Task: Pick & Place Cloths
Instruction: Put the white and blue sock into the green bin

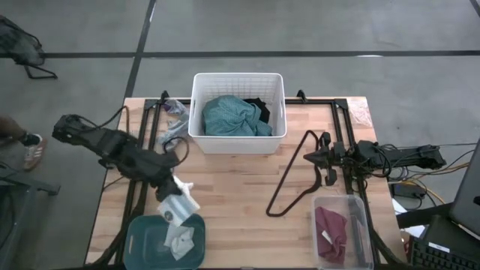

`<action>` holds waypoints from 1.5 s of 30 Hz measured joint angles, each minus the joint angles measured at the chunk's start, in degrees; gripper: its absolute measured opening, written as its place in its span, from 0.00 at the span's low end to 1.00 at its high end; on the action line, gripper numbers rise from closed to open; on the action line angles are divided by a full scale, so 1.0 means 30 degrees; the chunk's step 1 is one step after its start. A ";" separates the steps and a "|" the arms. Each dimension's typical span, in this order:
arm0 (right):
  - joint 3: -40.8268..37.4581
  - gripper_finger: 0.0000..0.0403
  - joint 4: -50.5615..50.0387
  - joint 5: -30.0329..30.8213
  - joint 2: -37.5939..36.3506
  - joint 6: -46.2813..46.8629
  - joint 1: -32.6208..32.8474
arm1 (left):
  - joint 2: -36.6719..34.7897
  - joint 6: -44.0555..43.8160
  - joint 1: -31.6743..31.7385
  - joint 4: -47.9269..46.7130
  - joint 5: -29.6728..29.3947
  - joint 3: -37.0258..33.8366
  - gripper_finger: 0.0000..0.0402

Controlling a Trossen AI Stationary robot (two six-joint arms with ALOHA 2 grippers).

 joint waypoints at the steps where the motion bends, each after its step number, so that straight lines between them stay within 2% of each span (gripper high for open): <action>1: 0.0000 0.02 0.0000 -0.0001 0.0000 0.0004 0.0005 | -0.0003 -0.0388 -0.0462 0.0003 -0.0254 0.0075 0.06; 10: 0.0000 0.02 0.0000 -0.0007 0.0000 0.0001 0.0003 | 0.1292 -0.3873 -0.4404 -0.0043 -0.1834 -0.0551 0.06; 17: 0.0000 0.02 0.0000 -0.0007 0.0000 0.0003 -0.0001 | 0.3061 -0.5783 -0.6118 0.0476 -0.1944 -0.1050 0.06; 27: 0.0000 0.02 0.0000 -0.0007 0.0001 0.0004 0.0006 | 0.4772 -0.7128 -0.6794 0.2640 -0.1260 -0.2923 0.08; 34: 0.0000 0.02 0.0000 -0.0007 0.0002 0.0004 0.0003 | 0.4884 -0.9200 -0.6765 0.2616 -0.0150 -0.4444 0.17; 45: 0.0000 0.02 0.0000 -0.0007 0.0000 -0.0002 0.0006 | 0.4316 -0.9996 -0.6743 0.2823 -0.0831 -0.4899 0.33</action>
